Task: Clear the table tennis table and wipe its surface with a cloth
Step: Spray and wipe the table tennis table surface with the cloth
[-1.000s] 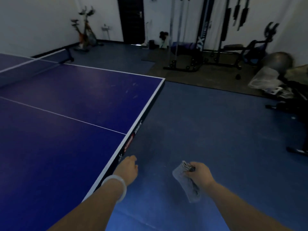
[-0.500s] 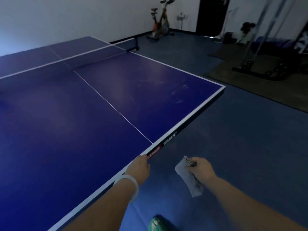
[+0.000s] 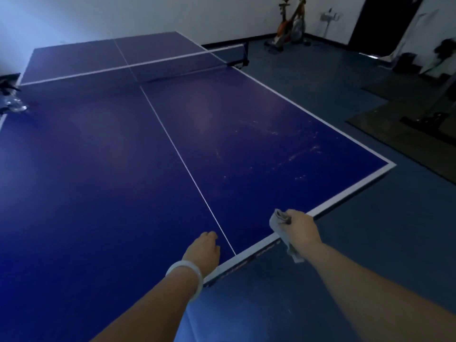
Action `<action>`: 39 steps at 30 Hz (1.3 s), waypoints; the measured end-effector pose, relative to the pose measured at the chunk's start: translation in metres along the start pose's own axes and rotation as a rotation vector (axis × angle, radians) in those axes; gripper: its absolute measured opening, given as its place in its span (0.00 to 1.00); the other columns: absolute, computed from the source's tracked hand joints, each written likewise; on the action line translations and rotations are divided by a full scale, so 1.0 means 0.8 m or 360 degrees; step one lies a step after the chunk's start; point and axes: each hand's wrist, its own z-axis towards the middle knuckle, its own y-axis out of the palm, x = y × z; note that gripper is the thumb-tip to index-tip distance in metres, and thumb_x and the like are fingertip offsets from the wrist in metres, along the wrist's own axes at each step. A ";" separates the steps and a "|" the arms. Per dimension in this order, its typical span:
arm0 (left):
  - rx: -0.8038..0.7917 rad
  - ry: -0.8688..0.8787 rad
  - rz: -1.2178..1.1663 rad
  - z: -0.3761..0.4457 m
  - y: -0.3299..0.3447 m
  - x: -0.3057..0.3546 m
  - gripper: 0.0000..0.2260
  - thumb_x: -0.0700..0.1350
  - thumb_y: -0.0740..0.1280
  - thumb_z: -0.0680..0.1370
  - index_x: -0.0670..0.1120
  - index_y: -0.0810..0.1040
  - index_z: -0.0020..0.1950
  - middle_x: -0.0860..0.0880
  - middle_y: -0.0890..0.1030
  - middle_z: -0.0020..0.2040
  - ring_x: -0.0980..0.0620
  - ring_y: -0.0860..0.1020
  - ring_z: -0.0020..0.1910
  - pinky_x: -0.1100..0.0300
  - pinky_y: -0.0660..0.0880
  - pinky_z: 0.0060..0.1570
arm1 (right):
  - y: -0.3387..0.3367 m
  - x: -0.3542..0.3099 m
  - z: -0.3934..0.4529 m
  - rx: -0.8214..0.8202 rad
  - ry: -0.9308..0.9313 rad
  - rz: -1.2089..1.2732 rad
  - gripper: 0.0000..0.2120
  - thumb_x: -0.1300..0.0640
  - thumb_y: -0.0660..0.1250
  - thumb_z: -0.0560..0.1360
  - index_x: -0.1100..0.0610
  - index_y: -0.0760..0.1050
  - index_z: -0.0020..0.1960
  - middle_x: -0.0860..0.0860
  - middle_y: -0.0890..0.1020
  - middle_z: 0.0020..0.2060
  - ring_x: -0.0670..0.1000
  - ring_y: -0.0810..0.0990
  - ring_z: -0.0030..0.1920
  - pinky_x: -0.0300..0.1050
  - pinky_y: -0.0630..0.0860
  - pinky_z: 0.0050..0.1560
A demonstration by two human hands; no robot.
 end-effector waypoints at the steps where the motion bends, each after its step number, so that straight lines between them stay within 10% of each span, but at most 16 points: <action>1: 0.0006 -0.0041 -0.0012 0.006 -0.001 -0.001 0.13 0.45 0.56 0.83 0.44 0.69 0.66 0.46 0.73 0.63 0.48 0.75 0.57 0.57 0.73 0.55 | 0.001 -0.012 0.017 0.0014 -0.0030 0.0009 0.18 0.51 0.65 0.77 0.56 0.65 0.32 0.50 0.71 0.28 0.48 0.69 0.27 0.39 0.65 0.24; 9: 0.0111 -0.0446 0.0031 0.035 0.017 -0.013 0.15 0.49 0.57 0.83 0.44 0.69 0.67 0.46 0.67 0.66 0.46 0.68 0.63 0.53 0.72 0.59 | 0.085 -0.051 0.083 -0.0466 -0.0327 -0.0336 0.11 0.61 0.65 0.77 0.55 0.66 0.39 0.52 0.76 0.40 0.50 0.74 0.37 0.44 0.72 0.36; 15: 0.0249 -0.0686 0.0122 0.059 0.030 -0.028 0.22 0.55 0.58 0.82 0.45 0.64 0.72 0.45 0.59 0.75 0.43 0.58 0.74 0.49 0.62 0.70 | 0.117 -0.036 0.081 -0.0705 -0.0577 -0.0147 0.10 0.45 0.61 0.80 0.49 0.73 0.43 0.44 0.74 0.44 0.47 0.78 0.43 0.51 0.79 0.47; 22: 0.0422 -0.0838 0.0157 0.086 0.063 -0.056 0.30 0.60 0.45 0.82 0.49 0.42 0.80 0.45 0.44 0.80 0.43 0.41 0.79 0.44 0.41 0.76 | 0.112 0.011 0.097 -0.0361 -0.1797 -0.0839 0.15 0.56 0.73 0.72 0.51 0.79 0.58 0.48 0.79 0.60 0.51 0.78 0.60 0.48 0.74 0.61; 26: 0.0551 -0.0822 0.0266 0.086 0.088 -0.061 0.31 0.61 0.37 0.81 0.48 0.42 0.80 0.44 0.43 0.80 0.43 0.40 0.79 0.44 0.37 0.76 | 0.134 0.036 0.115 -0.0609 -0.2090 -0.1162 0.25 0.49 0.54 0.81 0.54 0.63 0.76 0.50 0.62 0.76 0.51 0.61 0.76 0.51 0.57 0.72; 33: 0.0642 -0.0818 0.0267 0.089 0.096 -0.065 0.30 0.60 0.39 0.81 0.48 0.47 0.80 0.44 0.50 0.80 0.44 0.44 0.79 0.43 0.41 0.76 | 0.180 -0.035 0.210 -0.0452 -0.1393 -0.1385 0.26 0.47 0.34 0.82 0.49 0.33 0.78 0.49 0.36 0.78 0.52 0.32 0.77 0.62 0.39 0.76; 39: 0.0643 -0.0805 0.0247 0.089 0.096 -0.066 0.30 0.60 0.40 0.81 0.47 0.47 0.80 0.43 0.50 0.80 0.44 0.45 0.79 0.42 0.44 0.76 | 0.180 0.013 0.100 -0.0421 -0.1365 -0.1207 0.30 0.44 0.45 0.81 0.54 0.46 0.80 0.53 0.47 0.80 0.58 0.45 0.79 0.66 0.47 0.75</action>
